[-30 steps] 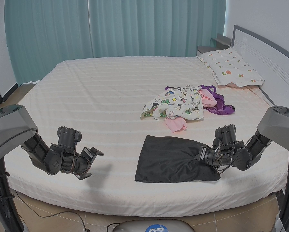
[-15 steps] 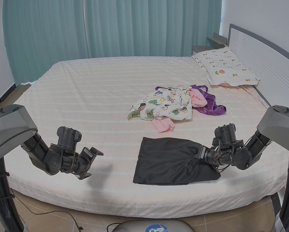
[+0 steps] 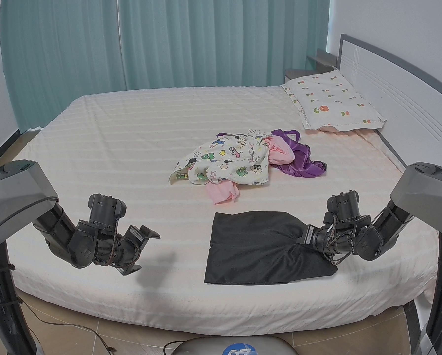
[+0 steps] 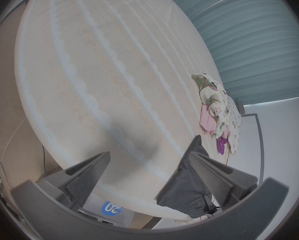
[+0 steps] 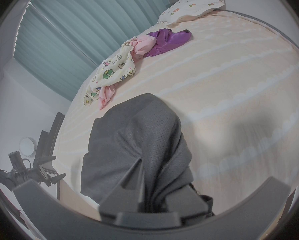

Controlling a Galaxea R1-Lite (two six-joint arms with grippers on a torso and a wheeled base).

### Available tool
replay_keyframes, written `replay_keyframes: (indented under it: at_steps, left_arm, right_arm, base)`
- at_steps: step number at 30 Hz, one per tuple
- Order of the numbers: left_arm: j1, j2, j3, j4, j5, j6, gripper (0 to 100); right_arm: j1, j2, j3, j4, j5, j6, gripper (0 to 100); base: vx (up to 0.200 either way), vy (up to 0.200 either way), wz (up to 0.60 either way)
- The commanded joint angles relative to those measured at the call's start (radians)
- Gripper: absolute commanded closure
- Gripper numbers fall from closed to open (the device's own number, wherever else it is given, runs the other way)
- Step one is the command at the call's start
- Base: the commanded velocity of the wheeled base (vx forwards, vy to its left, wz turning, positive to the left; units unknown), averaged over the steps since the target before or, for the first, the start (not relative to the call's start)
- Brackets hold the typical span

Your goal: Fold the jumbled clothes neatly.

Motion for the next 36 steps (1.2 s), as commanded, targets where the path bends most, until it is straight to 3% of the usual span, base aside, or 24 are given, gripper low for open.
replay_keyframes:
  at_steps: [1,6,16,21,29,30,36]
  left_arm:
    - [0.000,0.003,-0.001,-0.001,0.000,-0.001,0]
    - [0.000,0.002,-0.001,-0.001,0.000,-0.001,0]
    - [0.000,0.003,-0.001,0.000,0.000,-0.001,0]
    - [-0.001,0.003,0.001,-0.001,0.000,-0.001,0]
    - [0.000,0.003,-0.001,0.000,0.000,-0.001,0]
    - [0.000,0.003,0.001,0.000,0.000,-0.001,0]
    - [-0.001,0.003,0.001,0.000,0.000,-0.001,0]
  right_arm:
    - [0.000,0.020,0.007,-0.001,0.001,-0.006,0]
    - [-0.012,-0.006,0.018,-0.003,-0.001,-0.009,0]
    - [-0.137,-0.043,0.004,0.013,-0.016,0.011,0]
    - [-0.135,0.025,-0.067,0.029,-0.024,0.111,0]
    - [-0.110,0.119,-0.246,0.195,-0.022,0.223,0]
    - [-0.095,0.126,-0.252,0.210,-0.015,0.247,100]
    - [-0.083,0.126,-0.269,0.210,-0.015,0.272,100]
  base:
    - [0.000,0.000,0.00]
    - [0.000,0.000,0.00]
    - [0.000,0.000,0.00]
    - [0.000,0.000,0.00]
    - [0.000,0.000,0.00]
    - [0.000,0.000,0.00]
    - [0.000,0.000,0.00]
